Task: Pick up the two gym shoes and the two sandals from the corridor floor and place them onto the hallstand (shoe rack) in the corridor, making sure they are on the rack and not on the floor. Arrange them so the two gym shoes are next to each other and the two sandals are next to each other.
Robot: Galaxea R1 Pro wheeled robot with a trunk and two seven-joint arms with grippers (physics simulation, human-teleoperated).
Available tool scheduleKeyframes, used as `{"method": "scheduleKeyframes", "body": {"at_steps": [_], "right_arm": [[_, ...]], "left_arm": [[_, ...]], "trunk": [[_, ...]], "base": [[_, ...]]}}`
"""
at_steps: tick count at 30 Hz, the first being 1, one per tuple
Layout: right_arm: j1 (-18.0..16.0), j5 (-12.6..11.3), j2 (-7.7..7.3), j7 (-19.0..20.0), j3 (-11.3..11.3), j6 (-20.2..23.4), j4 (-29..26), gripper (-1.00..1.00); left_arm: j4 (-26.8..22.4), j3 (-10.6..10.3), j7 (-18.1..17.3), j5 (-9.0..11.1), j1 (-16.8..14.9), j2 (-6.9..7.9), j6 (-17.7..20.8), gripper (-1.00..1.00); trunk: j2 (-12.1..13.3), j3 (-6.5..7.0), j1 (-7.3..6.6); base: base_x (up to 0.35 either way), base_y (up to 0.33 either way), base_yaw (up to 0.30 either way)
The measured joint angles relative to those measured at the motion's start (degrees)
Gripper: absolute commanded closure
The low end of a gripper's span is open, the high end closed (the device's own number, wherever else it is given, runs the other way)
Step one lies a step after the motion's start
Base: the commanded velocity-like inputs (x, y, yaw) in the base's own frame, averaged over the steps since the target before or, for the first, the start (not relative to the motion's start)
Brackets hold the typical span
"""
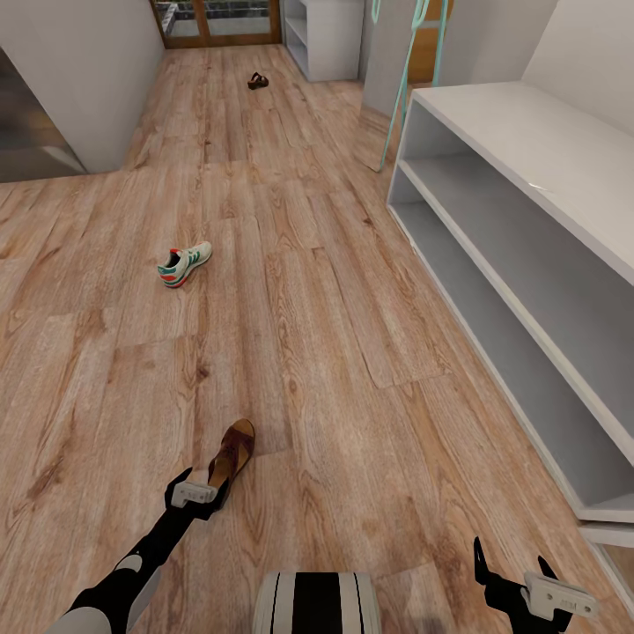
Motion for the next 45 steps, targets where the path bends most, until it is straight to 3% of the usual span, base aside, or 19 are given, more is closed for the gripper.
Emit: {"method": "scheduleKeyframes", "body": {"at_steps": [45], "right_arm": [[0.43, 0.05, 0.05, 0.00, 0.09, 0.00, -0.43, -1.00]], "left_arm": [[0.00, 0.09, -0.12, 0.33, -0.01, -0.06, -1.31, -1.00]], "trunk": [[0.00, -1.91, 0.00]], "base": [[0.000, 0.000, 0.000]]}}
